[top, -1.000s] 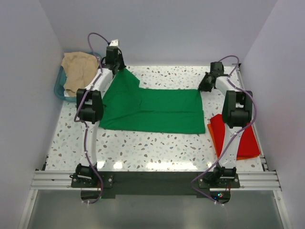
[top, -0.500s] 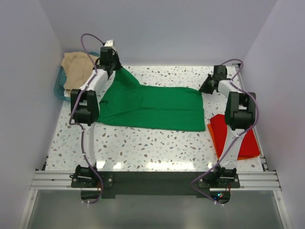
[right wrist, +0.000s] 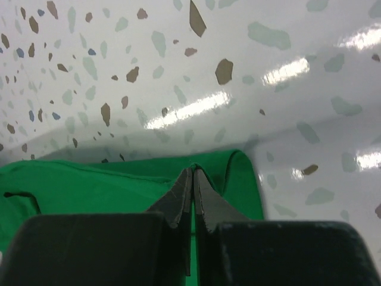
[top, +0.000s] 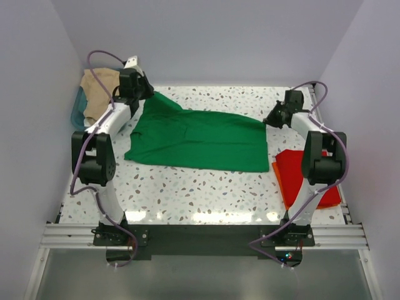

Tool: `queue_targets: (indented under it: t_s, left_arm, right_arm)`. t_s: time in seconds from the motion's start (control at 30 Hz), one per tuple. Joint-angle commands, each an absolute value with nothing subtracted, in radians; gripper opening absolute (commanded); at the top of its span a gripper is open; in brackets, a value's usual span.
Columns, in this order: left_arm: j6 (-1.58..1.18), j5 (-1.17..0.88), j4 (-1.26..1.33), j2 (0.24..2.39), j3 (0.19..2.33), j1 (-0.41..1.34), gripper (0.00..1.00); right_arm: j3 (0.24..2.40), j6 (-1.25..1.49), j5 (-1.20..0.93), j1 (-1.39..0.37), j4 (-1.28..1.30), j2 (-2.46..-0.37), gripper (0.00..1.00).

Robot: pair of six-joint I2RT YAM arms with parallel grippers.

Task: Fold and stack the t-shirts
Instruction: Fold the tshirt

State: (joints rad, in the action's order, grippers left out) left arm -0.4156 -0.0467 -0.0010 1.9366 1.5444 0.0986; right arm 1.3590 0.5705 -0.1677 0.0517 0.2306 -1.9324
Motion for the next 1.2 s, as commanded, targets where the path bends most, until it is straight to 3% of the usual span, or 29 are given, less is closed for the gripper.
queue_targets:
  t_s: [0.0, 0.43, 1.17]
  left_arm:
    - [-0.452, -0.029, 0.074, 1.835, 1.45, 0.089, 0.0]
    - [-0.476, 0.037, 0.057, 1.576, 1.146, 0.087, 0.0]
    - [-0.653, 0.129, 0.077, 1.447, 0.832, 0.08, 0.0]
  right_arm:
    - [1.293, 0.586, -0.147, 0.055, 0.198, -1.832, 0.0]
    - [1.086, 0.601, -0.095, 0.054, 0.222, -1.669, 0.0]
    - [0.957, 0.626, -0.106, 0.055, 0.163, -1.663, 0.0]
